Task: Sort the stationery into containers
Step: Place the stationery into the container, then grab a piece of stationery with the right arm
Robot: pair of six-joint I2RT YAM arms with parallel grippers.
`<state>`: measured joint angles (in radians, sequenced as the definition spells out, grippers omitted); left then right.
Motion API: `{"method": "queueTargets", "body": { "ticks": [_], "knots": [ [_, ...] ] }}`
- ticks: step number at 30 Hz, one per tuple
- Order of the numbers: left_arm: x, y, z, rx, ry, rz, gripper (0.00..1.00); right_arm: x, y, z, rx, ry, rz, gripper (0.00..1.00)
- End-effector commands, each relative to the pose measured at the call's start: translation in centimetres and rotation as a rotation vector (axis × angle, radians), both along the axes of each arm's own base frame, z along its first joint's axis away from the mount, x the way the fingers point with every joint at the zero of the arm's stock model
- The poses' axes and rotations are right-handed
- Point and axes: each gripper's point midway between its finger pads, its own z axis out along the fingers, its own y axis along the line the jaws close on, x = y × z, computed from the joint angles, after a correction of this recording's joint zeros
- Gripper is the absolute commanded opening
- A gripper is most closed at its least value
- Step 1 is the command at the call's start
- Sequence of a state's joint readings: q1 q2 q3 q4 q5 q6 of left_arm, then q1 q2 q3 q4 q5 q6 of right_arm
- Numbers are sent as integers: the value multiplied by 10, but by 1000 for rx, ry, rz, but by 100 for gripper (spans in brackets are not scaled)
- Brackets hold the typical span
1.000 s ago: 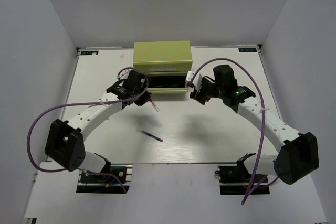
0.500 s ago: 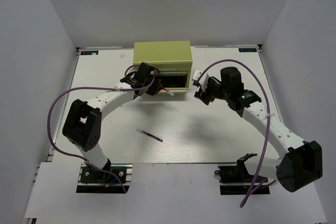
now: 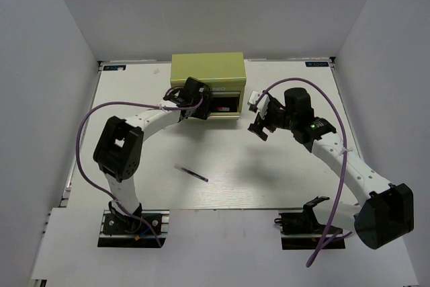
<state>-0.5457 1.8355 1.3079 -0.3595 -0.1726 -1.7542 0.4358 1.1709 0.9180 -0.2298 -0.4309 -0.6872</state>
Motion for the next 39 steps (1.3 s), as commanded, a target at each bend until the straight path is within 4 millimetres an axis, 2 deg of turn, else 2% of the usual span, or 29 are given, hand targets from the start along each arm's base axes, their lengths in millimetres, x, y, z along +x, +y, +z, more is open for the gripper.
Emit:
{"method": "queueTargets", "body": {
  "ticks": [1,4,6,7,9,11,12,13,14,15,16,17,18,19,20,21,22,23,24,25,26,27,28,29,32,35,36,38,39],
  "knots": [
    [2,-1,25,-18,-36,9,67,-7,2,4,29,3,30,90],
    [1,0,35,-26,-61,3,71,-11,3,3,36,18,57,90],
    [0,-4,51,-51,-103,-27,73,-17,8,3,51,43,91,90],
    [-2,-3,75,-72,-159,-37,73,-19,9,3,55,50,102,90],
    [-9,-5,94,-96,-193,-75,73,-30,17,2,80,84,166,90],
    [-23,-2,101,-54,-219,-128,73,-42,24,-4,88,126,238,83],
    [-34,5,116,-45,-244,-144,73,-51,30,-5,102,141,290,78],
    [-44,11,112,12,-261,-194,73,-54,34,-10,105,169,319,64],
    [-53,18,111,50,-271,-215,73,-63,38,-13,109,190,366,57],
    [-62,24,110,81,-280,-243,73,-70,46,-18,90,192,412,52],
    [-82,37,109,143,-322,-303,73,-72,50,-24,78,206,426,45],
    [-92,44,106,176,-346,-333,73,-75,52,-31,50,209,442,44],
    [-104,52,101,202,-356,-356,73,-81,59,-40,18,222,470,44],
    [-123,65,71,242,-314,-384,73,-89,68,-46,-1,230,508,44],
    [-136,76,84,261,-393,-410,74,-96,77,-49,-25,237,535,44],
    [-147,85,79,267,-397,-417,74,-97,82,-59,-48,268,534,45],
    [-162,97,55,293,-351,-416,76,-106,92,-70,-70,302,559,47],
    [-176,109,45,322,-323,-417,77,-109,106,-65,-79,306,564,48],
    [-185,123,56,334,-366,-378,77,-109,110,-86,-119,379,537,50],
    [-197,131,46,354,-342,-380,77,-113,117,-97,-141,408,549,50],
    [-209,145,34,396,-292,-368,78,-124,132,-95,-152,439,534,51],
    [-215,153,35,405,-287,-348,78,-123,141,-104,-159,451,522,51],
    [-223,161,38,405,-302,-324,78,-127,153,-102,-152,437,529,53],
    [-232,169,32,426,-271,-323,78,-126,163,-112,-170,458,495,53],
    [-244,192,33,467,-256,-255,78,-128,185,-130,-204,484,445,60],
    [-249,204,39,479,-252,-203,79,-130,201,-132,-208,463,423,61],
    [-252,208,41,482,-247,-191,79,-137,208,-136,-219,460,430,61],
    [-256,213,42,494,-241,-183,79,-131,215,-140,-219,441,363,62],
    [-257,216,43,507,-233,-177,79,-137,221,-140,-221,428,364,62]
  ]
}}
